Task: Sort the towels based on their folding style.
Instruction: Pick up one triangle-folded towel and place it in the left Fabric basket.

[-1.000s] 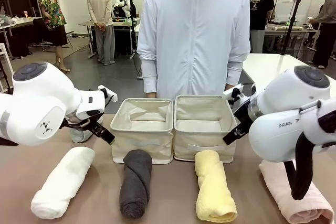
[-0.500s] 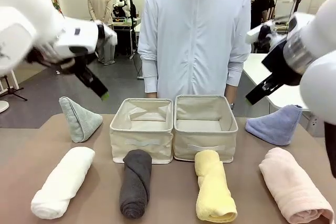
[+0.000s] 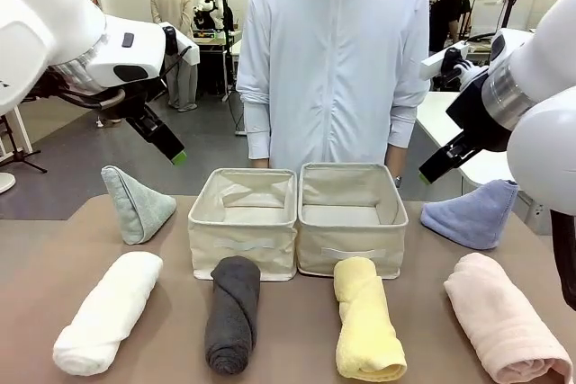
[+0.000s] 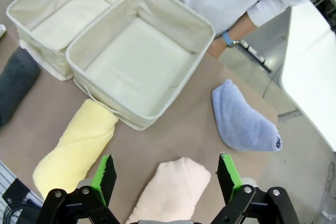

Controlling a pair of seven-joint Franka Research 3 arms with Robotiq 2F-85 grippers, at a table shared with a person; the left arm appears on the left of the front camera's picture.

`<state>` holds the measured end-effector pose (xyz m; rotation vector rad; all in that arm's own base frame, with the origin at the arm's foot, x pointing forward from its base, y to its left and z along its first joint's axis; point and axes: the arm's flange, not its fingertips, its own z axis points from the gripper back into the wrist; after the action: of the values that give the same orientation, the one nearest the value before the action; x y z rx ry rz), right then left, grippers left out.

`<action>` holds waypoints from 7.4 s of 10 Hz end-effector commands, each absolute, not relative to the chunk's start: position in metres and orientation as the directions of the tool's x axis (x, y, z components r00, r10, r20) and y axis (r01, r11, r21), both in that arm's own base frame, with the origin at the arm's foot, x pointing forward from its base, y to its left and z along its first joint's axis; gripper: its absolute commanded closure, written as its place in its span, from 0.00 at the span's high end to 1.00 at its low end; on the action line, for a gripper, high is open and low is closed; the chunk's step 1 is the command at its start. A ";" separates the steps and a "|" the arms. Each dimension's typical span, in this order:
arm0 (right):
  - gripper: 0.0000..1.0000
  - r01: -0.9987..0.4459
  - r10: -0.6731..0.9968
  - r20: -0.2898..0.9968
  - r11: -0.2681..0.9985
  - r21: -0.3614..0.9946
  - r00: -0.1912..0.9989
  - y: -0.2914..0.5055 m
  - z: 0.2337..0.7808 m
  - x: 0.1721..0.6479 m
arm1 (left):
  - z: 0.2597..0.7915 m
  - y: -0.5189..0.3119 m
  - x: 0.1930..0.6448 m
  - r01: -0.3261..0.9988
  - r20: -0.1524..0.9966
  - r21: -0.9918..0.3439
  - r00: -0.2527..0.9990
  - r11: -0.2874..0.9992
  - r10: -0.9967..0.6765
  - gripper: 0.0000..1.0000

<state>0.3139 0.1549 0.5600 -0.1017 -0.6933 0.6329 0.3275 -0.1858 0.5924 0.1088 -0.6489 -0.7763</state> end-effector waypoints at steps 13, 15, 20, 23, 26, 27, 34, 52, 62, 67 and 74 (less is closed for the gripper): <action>1.00 -0.840 0.157 0.893 0.439 0.319 0.421 -0.185 0.572 0.332 | 0.633 0.153 0.391 0.968 0.895 -0.117 0.200 0.223 -0.399 1.00; 1.00 -0.867 0.130 0.917 0.398 0.300 0.377 -0.206 0.568 0.326 | 0.626 0.174 0.387 0.980 0.908 -0.047 0.121 0.191 -0.402 1.00; 1.00 -0.918 0.272 0.928 0.370 0.142 0.254 -0.216 0.576 0.315 | 0.627 0.154 0.374 0.980 0.872 -0.059 0.143 0.189 -0.468 1.00; 1.00 -0.916 0.228 0.933 0.356 0.187 0.279 -0.221 0.572 0.311 | 0.624 0.169 0.380 0.980 0.887 -0.068 0.145 0.187 -0.438 1.00; 1.00 -0.916 0.228 0.933 0.356 0.187 0.279 -0.221 0.572 0.311 | 0.624 0.169 0.380 0.980 0.887 -0.068 0.145 0.187 -0.438 1.00; 1.00 -0.916 0.228 0.933 0.356 0.187 0.279 -0.221 0.572 0.311 | 0.624 0.169 0.380 0.980 0.887 -0.068 0.145 0.187 -0.438 1.00; 1.00 -0.916 0.228 0.933 0.356 0.187 0.279 -0.221 0.572 0.311 | 0.624 0.169 0.380 0.980 0.887 -0.068 0.145 0.187 -0.438 1.00; 1.00 -0.916 0.228 0.933 0.356 0.187 0.279 -0.221 0.572 0.311 | 0.520 0.019 0.525 0.378 0.242 -0.058 0.903 0.924 -0.354 1.00; 1.00 -0.916 0.228 0.933 0.356 0.187 0.279 -0.221 0.572 0.311 | 0.478 -0.006 0.568 0.285 0.261 -0.041 0.928 0.958 -0.265 1.00; 1.00 -0.916 0.228 0.933 0.356 0.187 0.279 -0.221 0.572 0.311 | 0.462 -0.007 0.566 0.287 0.234 -0.007 0.932 0.958 -0.277 1.00; 1.00 -0.916 0.228 0.933 0.356 0.187 0.279 -0.221 0.572 0.311 | 0.442 -0.019 0.576 0.226 0.138 0.038 0.964 0.973 -0.229 0.00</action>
<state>0.3083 -0.2195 0.5702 0.8630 -0.9487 0.9061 0.5717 -0.0135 0.4396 -0.0094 -0.1682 -0.2524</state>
